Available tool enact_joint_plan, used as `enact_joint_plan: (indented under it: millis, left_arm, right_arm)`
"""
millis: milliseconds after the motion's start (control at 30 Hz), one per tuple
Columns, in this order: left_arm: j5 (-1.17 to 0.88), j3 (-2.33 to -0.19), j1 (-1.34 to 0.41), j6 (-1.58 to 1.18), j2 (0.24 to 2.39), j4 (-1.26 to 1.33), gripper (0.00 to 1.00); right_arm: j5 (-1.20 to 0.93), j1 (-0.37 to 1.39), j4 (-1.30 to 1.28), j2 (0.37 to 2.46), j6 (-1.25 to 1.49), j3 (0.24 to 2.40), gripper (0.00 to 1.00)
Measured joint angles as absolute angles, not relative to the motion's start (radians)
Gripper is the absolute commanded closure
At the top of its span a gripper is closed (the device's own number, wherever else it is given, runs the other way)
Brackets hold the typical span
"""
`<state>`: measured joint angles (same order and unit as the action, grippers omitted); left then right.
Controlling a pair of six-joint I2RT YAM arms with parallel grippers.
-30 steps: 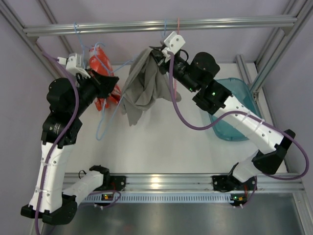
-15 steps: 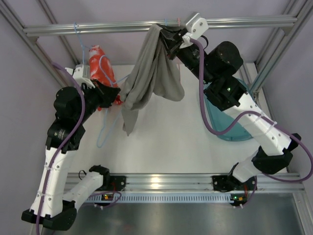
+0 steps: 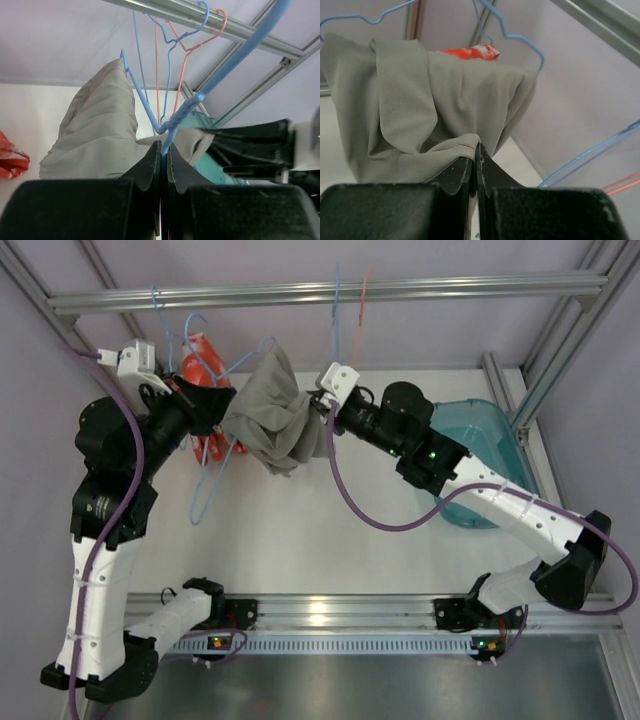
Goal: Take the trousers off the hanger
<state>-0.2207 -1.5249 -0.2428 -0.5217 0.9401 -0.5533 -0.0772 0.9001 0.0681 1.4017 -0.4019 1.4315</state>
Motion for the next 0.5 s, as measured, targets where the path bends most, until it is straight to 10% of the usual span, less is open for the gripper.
enact_joint_plan:
  millis: [500]
  left_arm:
    - [-0.242, -1.556, -0.242, -0.566, 1.000, -0.554, 1.00]
  right_arm:
    - [-0.243, 0.941, 0.035, 1.431, -0.284, 1.409, 1.00]
